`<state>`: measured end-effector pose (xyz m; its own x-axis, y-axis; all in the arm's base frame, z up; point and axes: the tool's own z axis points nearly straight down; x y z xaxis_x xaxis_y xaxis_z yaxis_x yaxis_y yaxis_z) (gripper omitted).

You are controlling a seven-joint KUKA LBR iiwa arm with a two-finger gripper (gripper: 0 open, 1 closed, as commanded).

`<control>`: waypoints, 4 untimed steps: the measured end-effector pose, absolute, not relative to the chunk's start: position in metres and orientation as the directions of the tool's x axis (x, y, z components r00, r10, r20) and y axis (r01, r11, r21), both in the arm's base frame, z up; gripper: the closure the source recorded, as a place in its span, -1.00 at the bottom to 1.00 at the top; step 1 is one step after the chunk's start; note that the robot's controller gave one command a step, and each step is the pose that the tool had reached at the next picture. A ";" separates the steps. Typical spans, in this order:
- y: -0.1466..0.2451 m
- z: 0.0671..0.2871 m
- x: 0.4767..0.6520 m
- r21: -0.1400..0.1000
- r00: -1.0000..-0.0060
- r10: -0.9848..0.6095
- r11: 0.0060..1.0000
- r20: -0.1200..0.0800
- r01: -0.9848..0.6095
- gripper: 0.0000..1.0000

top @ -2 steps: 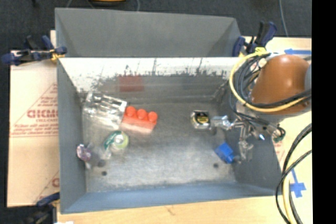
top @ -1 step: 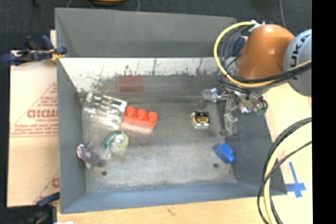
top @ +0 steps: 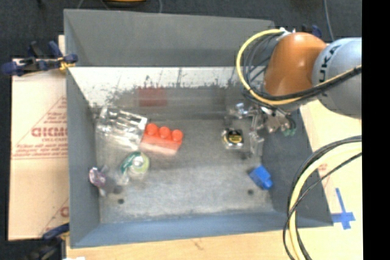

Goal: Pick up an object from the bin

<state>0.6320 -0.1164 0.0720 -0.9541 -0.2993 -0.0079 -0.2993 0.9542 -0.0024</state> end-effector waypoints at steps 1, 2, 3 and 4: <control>-0.117 0.075 0.635 -0.003 -0.955 -0.297 0.955 -0.011 -0.296 -1.00; -0.117 0.075 0.635 -0.003 -0.956 -0.295 0.956 -0.011 -0.295 1.00; -0.119 0.101 0.637 -0.003 -0.957 -0.291 0.957 -0.009 -0.291 1.00; -0.120 0.146 0.639 -0.004 -0.958 -0.286 0.958 -0.010 -0.286 1.00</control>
Offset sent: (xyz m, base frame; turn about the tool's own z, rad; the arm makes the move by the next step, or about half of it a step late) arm 0.0000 0.0000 0.0000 0.0000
